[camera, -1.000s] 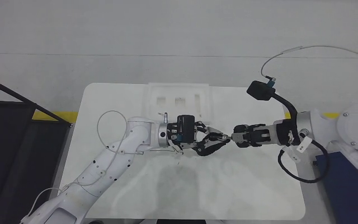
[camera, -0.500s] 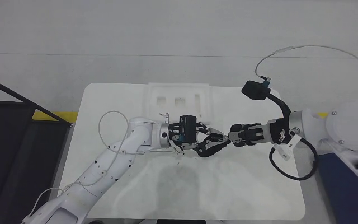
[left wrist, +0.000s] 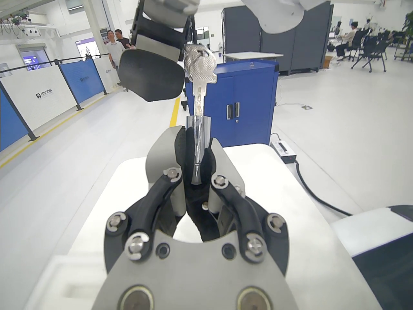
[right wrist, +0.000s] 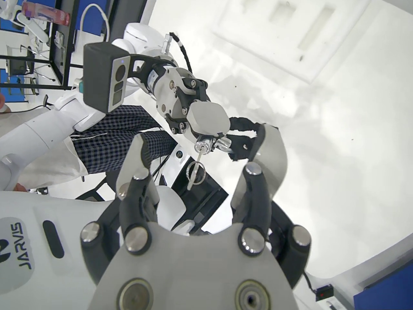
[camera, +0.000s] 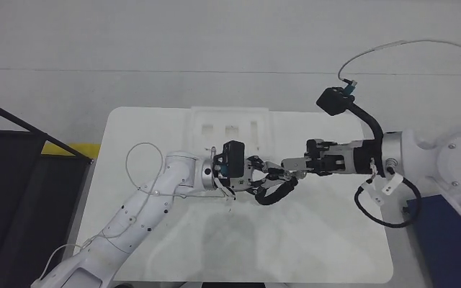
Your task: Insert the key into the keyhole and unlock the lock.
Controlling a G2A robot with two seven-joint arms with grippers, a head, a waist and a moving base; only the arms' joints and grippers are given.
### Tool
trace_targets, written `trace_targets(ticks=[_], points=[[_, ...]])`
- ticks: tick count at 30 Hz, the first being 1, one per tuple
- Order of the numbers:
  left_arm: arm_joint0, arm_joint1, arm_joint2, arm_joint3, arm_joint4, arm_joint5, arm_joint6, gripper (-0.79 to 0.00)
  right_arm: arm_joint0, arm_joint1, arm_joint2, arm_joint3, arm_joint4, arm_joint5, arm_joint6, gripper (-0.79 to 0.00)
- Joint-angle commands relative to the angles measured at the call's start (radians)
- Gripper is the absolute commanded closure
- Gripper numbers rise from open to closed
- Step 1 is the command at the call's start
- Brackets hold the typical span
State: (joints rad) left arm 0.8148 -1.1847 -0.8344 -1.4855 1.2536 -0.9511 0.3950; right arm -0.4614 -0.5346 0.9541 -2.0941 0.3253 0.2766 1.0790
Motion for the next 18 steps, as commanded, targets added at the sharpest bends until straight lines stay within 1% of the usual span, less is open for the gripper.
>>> trace_targets(ticks=[1, 5, 10, 14, 18], points=[[0.002, -0.001, -0.004, 0.008, -0.051, -0.021, -0.015, 0.0, -0.022, 0.007, 0.034, -0.004, -0.004, -0.08, -0.021, -0.785], [0.001, -0.003, -0.009, 0.028, -0.17, -0.06, -0.082, 0.0, -0.084, 0.025, 0.1, -0.02, -0.044, -0.222, -0.061, -0.785], [0.006, -0.002, -0.005, 0.029, -0.342, -0.061, -0.157, 0.0, -0.171, 0.041, 0.154, -0.042, -0.061, -0.324, -0.08, -0.785], [0.004, 0.003, -0.006, 0.027, -0.444, -0.061, -0.231, 0.0, -0.238, 0.045, 0.17, -0.032, -0.055, -0.372, -0.122, -0.785], [0.0, 0.01, -0.013, 0.021, -0.513, -0.061, -0.299, 0.0, -0.238, 0.045, 0.17, -0.032, -0.055, -0.372, -0.122, -0.785]])
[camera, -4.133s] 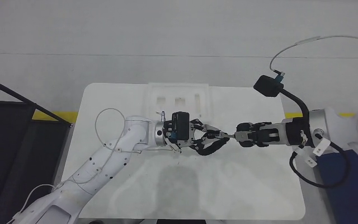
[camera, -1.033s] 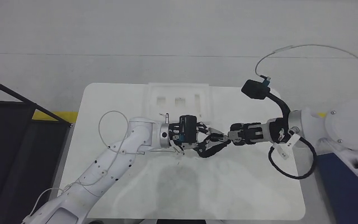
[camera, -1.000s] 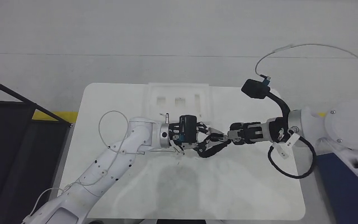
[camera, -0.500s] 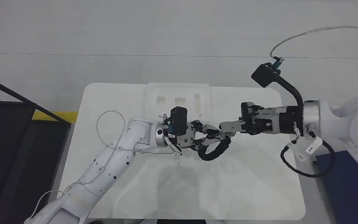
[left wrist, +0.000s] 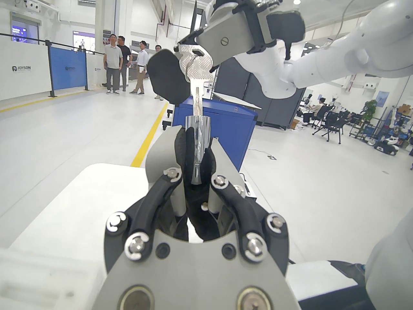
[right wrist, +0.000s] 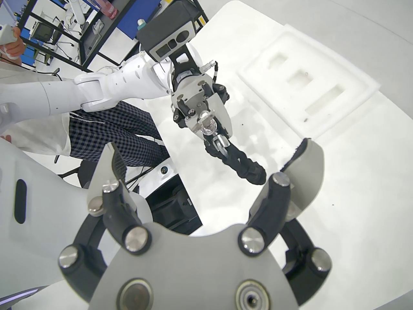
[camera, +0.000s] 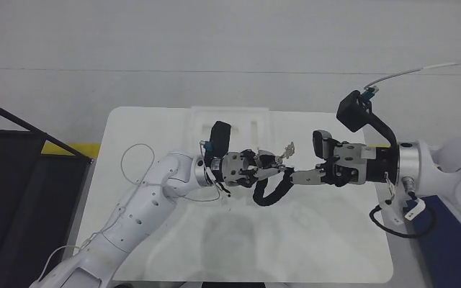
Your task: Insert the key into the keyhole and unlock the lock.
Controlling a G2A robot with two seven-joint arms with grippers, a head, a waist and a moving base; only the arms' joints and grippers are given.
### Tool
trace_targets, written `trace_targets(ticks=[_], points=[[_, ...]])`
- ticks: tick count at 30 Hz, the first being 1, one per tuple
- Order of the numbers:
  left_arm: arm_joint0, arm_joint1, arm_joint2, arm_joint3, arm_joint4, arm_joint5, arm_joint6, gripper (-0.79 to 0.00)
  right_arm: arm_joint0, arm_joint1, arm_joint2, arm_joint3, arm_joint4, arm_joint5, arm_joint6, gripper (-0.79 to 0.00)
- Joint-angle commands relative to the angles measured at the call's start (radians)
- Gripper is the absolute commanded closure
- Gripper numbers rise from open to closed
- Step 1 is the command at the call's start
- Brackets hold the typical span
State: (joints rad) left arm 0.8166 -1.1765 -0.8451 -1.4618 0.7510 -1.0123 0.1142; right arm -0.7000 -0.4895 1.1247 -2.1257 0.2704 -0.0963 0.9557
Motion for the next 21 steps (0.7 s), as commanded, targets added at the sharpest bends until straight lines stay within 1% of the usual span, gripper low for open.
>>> trace_targets(ticks=[1, 7, 9, 10, 11, 13, 17, 18, 21], points=[[-0.003, 0.003, -0.005, -0.006, -0.016, 0.0, -0.033, 0.0, 0.001, 0.0, 0.0, 0.0, 0.0, 0.001, 0.001, -0.785], [-0.004, 0.006, -0.014, -0.027, -0.05, 0.0, -0.092, 0.0, -0.005, -0.001, 0.002, -0.01, -0.018, 0.0, -0.01, -0.785], [-0.005, 0.006, -0.013, -0.026, -0.073, 0.0, -0.108, 0.0, -0.013, -0.003, 0.008, -0.019, -0.042, -0.041, -0.038, -0.785], [-0.006, 0.006, -0.012, -0.022, -0.086, 0.0, -0.119, 0.0, -0.017, -0.003, 0.007, -0.018, -0.07, -0.064, -0.025, -0.785], [-0.009, 0.005, -0.01, -0.019, -0.099, 0.0, -0.131, 0.0, -0.018, -0.003, 0.009, -0.016, -0.091, -0.101, -0.026, -0.785], [-0.016, 0.005, -0.006, -0.01, -0.127, 0.0, -0.158, 0.0, -0.026, -0.005, 0.012, -0.001, -0.146, -0.209, -0.046, -0.785], [-0.031, 0.003, 0.005, 0.015, -0.198, 0.0, -0.217, 0.0, -0.042, -0.01, 0.014, 0.027, -0.285, -0.458, -0.091, -0.785], [-0.035, 0.002, 0.008, 0.02, -0.216, 0.0, -0.232, 0.0, -0.048, -0.012, 0.014, 0.038, -0.311, -0.504, -0.113, -0.785], [-0.049, 0.0, 0.016, 0.033, -0.264, 0.003, -0.273, 0.0, -0.063, -0.018, 0.015, 0.054, -0.411, -0.594, -0.175, -0.785]])
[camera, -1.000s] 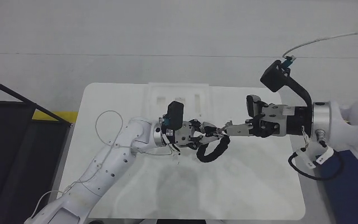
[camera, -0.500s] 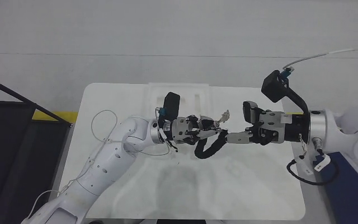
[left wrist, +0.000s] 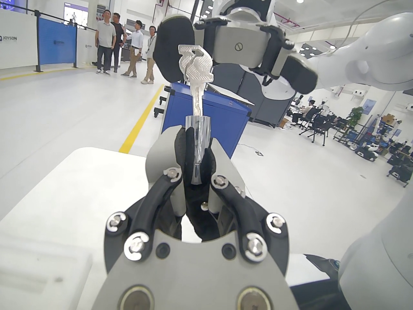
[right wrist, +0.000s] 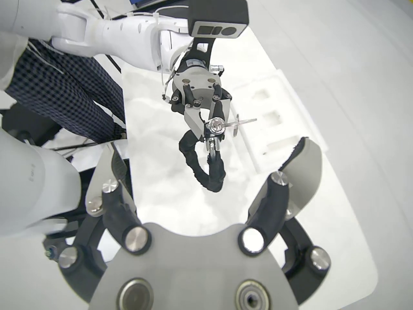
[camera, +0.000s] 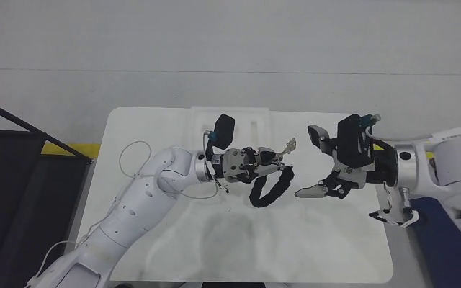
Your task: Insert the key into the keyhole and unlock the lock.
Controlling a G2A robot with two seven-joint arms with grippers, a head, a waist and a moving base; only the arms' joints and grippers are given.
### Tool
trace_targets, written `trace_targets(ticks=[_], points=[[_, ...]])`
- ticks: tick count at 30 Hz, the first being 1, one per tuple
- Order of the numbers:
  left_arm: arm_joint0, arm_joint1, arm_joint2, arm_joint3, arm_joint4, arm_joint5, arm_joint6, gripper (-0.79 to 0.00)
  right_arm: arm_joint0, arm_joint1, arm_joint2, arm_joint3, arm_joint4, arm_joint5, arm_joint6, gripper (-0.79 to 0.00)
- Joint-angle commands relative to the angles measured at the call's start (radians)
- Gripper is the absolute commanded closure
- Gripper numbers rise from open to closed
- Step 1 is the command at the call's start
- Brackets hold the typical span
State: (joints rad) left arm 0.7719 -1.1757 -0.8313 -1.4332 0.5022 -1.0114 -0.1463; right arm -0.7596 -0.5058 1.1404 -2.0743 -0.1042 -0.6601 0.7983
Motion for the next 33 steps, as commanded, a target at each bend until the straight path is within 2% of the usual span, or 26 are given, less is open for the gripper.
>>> trace_targets(ticks=[1, 8, 12, 22, 33], points=[[-0.008, -0.001, 0.004, 0.01, -0.028, 0.003, -0.025, 0.0, -0.005, -0.004, 0.001, 0.005, -0.072, -0.049, -0.039, -0.785], [-0.031, -0.008, 0.019, 0.04, -0.082, 0.01, -0.088, 0.0, 0.003, -0.025, -0.015, -0.008, -0.285, -0.095, -0.138, -0.785], [-0.04, -0.013, 0.025, 0.055, -0.092, 0.009, -0.104, 0.0, 0.019, -0.037, -0.045, -0.012, -0.324, -0.117, -0.14, -0.785], [-0.047, -0.023, 0.03, 0.079, -0.091, 0.0, -0.125, 0.0, 0.087, -0.064, -0.132, 0.005, -0.296, -0.151, -0.043, -0.785], [-0.046, -0.028, 0.018, 0.083, -0.068, -0.001, -0.128, 0.0, 0.122, -0.07, -0.145, 0.021, -0.212, -0.139, 0.046, -0.785]])
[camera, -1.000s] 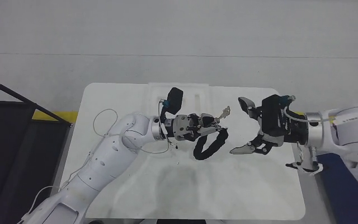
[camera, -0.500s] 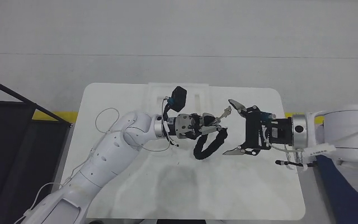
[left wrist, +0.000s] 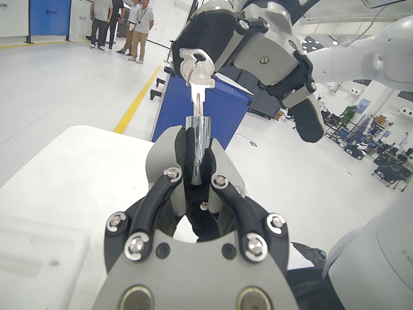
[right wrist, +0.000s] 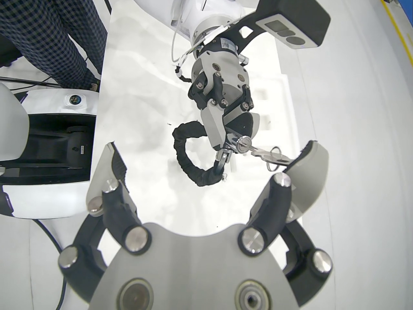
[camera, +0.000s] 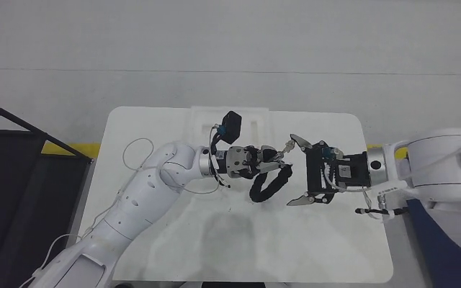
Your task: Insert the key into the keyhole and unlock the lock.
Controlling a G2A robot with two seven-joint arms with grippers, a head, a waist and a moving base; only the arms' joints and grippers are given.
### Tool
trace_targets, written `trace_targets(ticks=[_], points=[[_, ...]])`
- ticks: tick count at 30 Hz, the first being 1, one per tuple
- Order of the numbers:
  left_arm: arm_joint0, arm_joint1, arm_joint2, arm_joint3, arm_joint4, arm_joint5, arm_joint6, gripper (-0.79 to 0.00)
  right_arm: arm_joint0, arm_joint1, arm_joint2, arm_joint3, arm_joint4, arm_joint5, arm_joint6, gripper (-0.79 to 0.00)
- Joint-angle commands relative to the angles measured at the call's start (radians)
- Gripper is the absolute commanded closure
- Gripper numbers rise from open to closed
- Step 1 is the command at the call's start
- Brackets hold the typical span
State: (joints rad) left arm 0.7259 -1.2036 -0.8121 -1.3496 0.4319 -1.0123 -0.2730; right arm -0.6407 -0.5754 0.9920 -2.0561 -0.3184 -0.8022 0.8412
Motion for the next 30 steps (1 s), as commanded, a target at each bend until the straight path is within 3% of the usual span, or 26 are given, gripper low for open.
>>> trace_targets(ticks=[1, 16, 17, 19, 21, 30], points=[[0.0, 0.0, -0.002, -0.001, 0.007, 0.0, -0.004, 0.0, 0.007, 0.0, 0.006, 0.004, 0.0, 0.003, 0.009, -0.785], [0.007, 0.018, -0.003, -0.041, -0.006, 0.0, -0.102, 0.0, 0.017, -0.009, 0.036, 0.046, -0.153, -0.054, -0.072, -0.767], [0.008, 0.019, -0.002, -0.044, -0.012, 0.0, -0.109, 0.0, 0.016, -0.01, 0.034, 0.051, -0.161, -0.058, -0.08, -0.727], [0.007, 0.023, 0.001, -0.049, -0.024, 0.0, -0.124, 0.0, 0.016, -0.013, 0.031, 0.057, -0.178, -0.067, -0.094, -0.486], [0.005, 0.026, 0.0, -0.049, -0.033, 0.0, -0.133, 0.0, 0.016, -0.016, 0.027, 0.063, -0.19, -0.072, -0.105, -0.382], [0.007, 0.038, -0.001, -0.059, -0.055, 0.0, -0.153, 0.0, 0.02, -0.023, 0.016, 0.084, -0.197, -0.094, -0.121, -0.228]])
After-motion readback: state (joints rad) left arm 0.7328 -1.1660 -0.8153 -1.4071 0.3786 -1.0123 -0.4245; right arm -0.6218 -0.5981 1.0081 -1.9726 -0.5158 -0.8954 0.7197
